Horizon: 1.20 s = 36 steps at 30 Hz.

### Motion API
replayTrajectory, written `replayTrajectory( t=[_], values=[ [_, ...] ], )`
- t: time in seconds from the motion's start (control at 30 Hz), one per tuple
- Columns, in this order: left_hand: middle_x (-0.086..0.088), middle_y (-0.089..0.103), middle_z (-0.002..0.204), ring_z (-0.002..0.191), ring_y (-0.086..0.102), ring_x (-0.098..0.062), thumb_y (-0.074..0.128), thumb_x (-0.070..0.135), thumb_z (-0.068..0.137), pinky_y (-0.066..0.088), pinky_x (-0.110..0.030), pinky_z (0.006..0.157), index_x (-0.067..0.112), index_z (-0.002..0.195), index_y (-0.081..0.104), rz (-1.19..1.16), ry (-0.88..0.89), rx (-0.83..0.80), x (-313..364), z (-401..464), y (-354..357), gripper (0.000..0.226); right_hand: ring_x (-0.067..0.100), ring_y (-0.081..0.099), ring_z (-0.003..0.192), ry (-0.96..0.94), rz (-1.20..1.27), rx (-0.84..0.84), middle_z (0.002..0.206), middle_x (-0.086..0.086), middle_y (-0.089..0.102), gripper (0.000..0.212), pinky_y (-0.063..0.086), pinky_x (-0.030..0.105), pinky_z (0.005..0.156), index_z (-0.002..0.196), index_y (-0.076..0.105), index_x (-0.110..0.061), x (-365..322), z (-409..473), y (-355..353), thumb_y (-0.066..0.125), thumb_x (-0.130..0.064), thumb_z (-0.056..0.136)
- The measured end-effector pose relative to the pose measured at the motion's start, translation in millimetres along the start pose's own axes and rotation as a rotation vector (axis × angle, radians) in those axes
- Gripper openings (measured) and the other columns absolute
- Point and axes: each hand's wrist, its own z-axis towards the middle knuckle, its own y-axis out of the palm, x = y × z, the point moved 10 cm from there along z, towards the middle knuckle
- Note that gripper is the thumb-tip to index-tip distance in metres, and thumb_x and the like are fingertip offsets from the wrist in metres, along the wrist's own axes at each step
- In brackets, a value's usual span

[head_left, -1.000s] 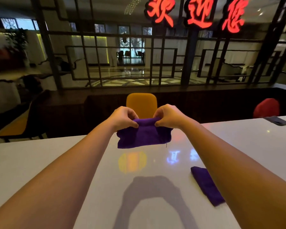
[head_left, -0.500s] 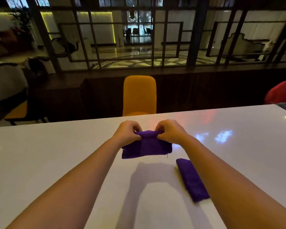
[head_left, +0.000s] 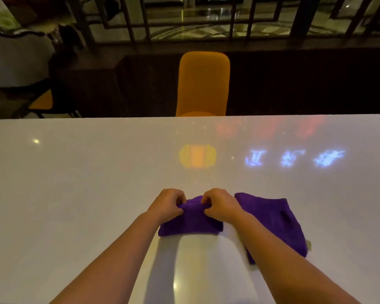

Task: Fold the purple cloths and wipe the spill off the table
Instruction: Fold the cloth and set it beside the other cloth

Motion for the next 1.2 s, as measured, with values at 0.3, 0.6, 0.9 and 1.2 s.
replayTrajectory(
  t=[0.3, 0.6, 0.9, 1.2],
  values=[
    [-0.003, 0.065, 0.102, 0.092, 0.058, -0.019, 0.067, 0.011, 0.068, 0.049, -0.031, 0.079, 0.015, 0.100, 0.062, 0.091, 0.029, -0.108, -10, -2, 36, 0.032, 0.021, 0.052, 0.096, -0.022, -0.078, -0.065, 0.115, 0.004, 0.052, 0.037, 0.049, 0.032, 0.080, 0.107, 0.057, -0.021, 6, -4, 25, 0.069, -0.024, 0.072],
    [-0.001, 0.031, 0.152, 0.139, 0.028, -0.023, 0.070, 0.043, 0.074, 0.018, -0.047, 0.114, 0.029, 0.143, 0.024, 0.339, 0.055, 0.023, 47, 2, -29, 0.085, 0.027, 0.040, 0.128, -0.024, -0.192, 0.160, 0.147, 0.006, 0.032, 0.073, 0.045, 0.041, 0.096, 0.138, 0.035, -0.025, -13, -22, -81, 0.071, -0.036, 0.075],
    [-0.002, 0.011, 0.159, 0.145, 0.011, -0.026, 0.060, 0.055, 0.077, 0.010, -0.054, 0.114, 0.035, 0.145, 0.005, 0.394, 0.236, 0.542, 171, -27, -104, 0.090, 0.029, 0.029, 0.139, -0.037, -0.326, 0.644, 0.156, 0.004, 0.019, 0.074, 0.035, 0.044, 0.106, 0.142, 0.028, -0.026, -33, -110, -211, 0.063, -0.047, 0.080],
    [-0.001, 0.015, 0.158, 0.144, 0.016, -0.022, 0.063, 0.041, 0.082, 0.006, -0.050, 0.116, 0.031, 0.145, 0.013, 0.343, 0.234, 0.211, 210, -25, 8, 0.081, 0.028, 0.034, 0.136, 0.097, -0.287, 0.472, 0.153, 0.005, 0.028, 0.067, 0.036, 0.039, 0.106, 0.141, 0.031, -0.022, 65, -145, -179, 0.064, -0.035, 0.084]
  ],
)
